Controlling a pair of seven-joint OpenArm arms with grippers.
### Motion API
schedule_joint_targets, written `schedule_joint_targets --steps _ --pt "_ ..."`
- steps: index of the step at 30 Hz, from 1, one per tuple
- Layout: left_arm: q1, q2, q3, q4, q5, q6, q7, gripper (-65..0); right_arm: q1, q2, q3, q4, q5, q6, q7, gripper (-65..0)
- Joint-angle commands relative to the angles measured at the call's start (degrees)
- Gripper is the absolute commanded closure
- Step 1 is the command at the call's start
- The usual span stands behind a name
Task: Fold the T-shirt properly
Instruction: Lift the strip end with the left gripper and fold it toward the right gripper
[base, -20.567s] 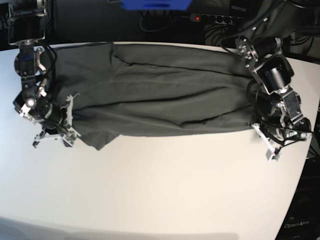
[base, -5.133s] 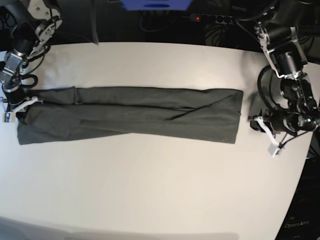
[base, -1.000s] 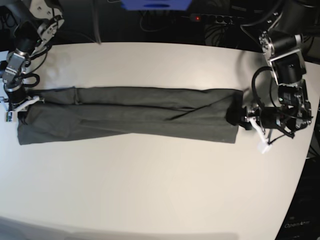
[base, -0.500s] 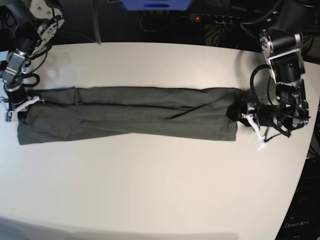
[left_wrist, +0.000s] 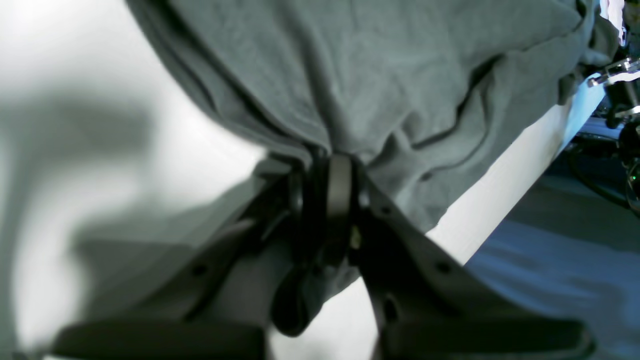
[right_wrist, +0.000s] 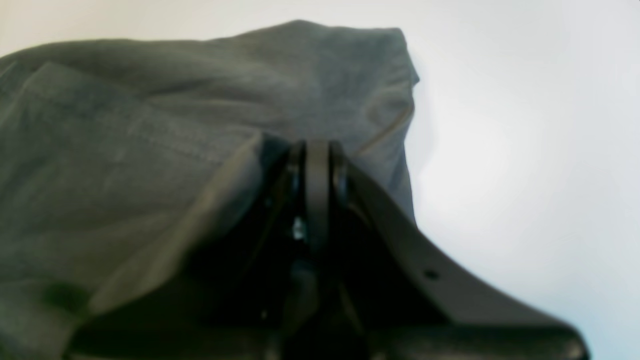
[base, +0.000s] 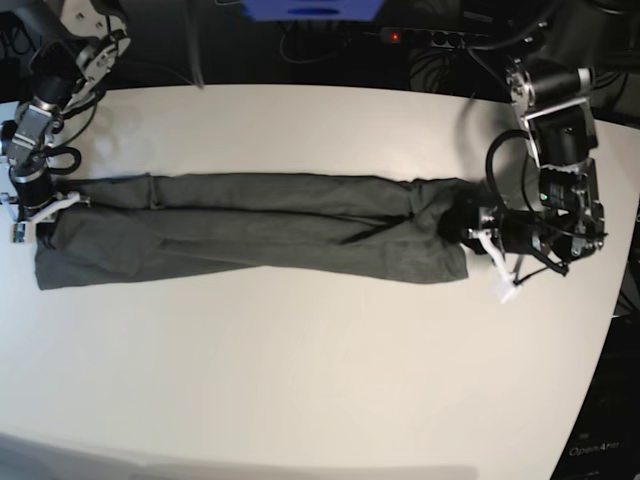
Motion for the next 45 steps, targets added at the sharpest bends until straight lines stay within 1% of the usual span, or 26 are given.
schedule_joint_targets --steps 1,4,7,10,14,19,23,29,34,37,43,45 --pt "-1.6 -0.4 0.3 0.3 -1.2 0.0 0.8 -2.2 -1.1 -1.3 -0.7 -1.0 -6.8 2.0 -9.7 -0.3" --pt "-2.6 -0.3 0.4 0.3 -2.7 0.0 0.8 -2.2 -1.1 -1.3 -0.7 -1.0 -6.8 2.0 -9.7 -0.3" --pt "-2.9 -0.2 0.4 0.3 -2.7 0.0 0.8 -2.2 -1.1 -1.3 -0.7 -1.0 -6.8 2.0 -9.8 -0.3" --pt "-3.0 0.9 0.4 0.3 -2.7 0.0 0.8 -2.2 -1.1 -1.3 -0.7 -1.0 -6.8 2.0 -9.8 -0.3" --pt "-3.1 1.3 0.5 0.8 -2.7 0.0 0.8 -2.2 -1.1 -1.3 -0.7 -1.0 -6.8 2.0 -9.8 -0.3" --pt "-3.7 1.0 5.7 1.1 -2.7 0.0 0.8 -2.2 -1.1 -1.3 -0.7 -1.0 -6.8 2.0 -9.8 -0.3" --pt "-3.5 0.9 9.4 5.3 -2.0 0.0 0.8 -2.2 -1.1 -1.3 -0.7 -1.0 -6.8 2.0 -9.8 -0.3" --pt "-3.4 1.5 10.2 11.6 -2.7 0.0 0.8 -2.2 -1.1 -1.3 -0.7 -1.0 -6.8 2.0 -9.8 -0.3" --pt "-3.6 4.5 10.6 15.0 -2.7 0.0 0.8 -2.2 -1.1 -1.3 -0.7 -1.0 -6.8 2.0 -9.8 -0.3" --pt "-3.8 6.5 12.7 15.9 -2.7 0.0 0.8 -2.2 -1.1 -1.5 -0.7 -1.0 -6.8 2.0 -9.8 -0.3" --pt "-5.1 11.0 14.2 15.8 -2.7 0.0 0.8 -2.2 -0.8 -2.1 -0.7 -1.0 -8.8 2.0 -9.8 -0.3" --pt "-5.1 12.0 14.2 15.8 -2.7 0.0 0.8 -2.2 -0.8 -2.6 -0.7 -1.0 -8.8 2.0 -9.8 -0.3"
